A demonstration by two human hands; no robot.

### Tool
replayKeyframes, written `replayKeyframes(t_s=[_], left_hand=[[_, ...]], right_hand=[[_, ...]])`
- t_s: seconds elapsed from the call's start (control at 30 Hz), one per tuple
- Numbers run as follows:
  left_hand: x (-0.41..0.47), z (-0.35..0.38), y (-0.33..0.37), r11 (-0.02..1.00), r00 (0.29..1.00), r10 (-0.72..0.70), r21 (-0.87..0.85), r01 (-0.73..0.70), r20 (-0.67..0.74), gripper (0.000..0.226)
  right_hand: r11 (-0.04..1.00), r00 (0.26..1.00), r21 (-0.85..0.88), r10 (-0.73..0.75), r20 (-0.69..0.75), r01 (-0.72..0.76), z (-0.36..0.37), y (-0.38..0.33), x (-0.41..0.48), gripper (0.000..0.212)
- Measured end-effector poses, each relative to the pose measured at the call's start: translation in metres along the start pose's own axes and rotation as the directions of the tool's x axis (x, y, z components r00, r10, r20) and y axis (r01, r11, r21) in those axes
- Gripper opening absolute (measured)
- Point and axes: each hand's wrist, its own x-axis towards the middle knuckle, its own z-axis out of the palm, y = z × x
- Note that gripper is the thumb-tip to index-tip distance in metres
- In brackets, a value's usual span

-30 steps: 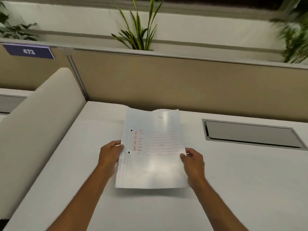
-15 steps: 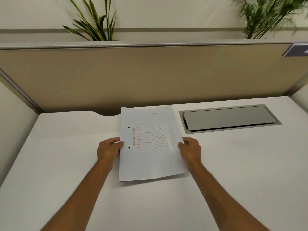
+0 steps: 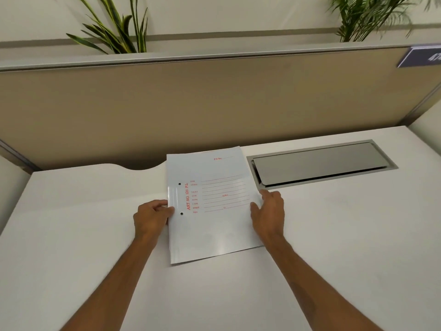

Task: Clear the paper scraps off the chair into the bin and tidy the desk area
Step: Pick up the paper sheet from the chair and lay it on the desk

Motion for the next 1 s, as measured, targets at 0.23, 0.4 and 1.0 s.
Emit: replayKeyframes(t_s=[0.23, 0.4, 1.0], left_hand=[[-0.021, 0.012, -0.01, 0.799, 0.929, 0.361, 0.485, -0.354, 0.083, 0.071], [-0.028, 0.023, -0.031, 0.535, 0.858, 0.355, 0.672, -0.512, 0.371, 0.083], [-0.144, -0.009, -0.039, 0.642, 0.775, 0.632, 0.541, -0.544, 0.03, 0.022]], right_hand=[[0.863, 0.876, -0.19, -0.424, 0.231, 0.468, 0.011, 0.011, -0.026, 0.059], [0.794, 0.817, -0.293, -0.393, 0.422, 0.533, 0.023, 0.019, -0.028, 0.069], [0.737, 0.762, -0.209, -0.644, 0.069, 0.643, -0.023, 0.016, -0.09, 0.01]])
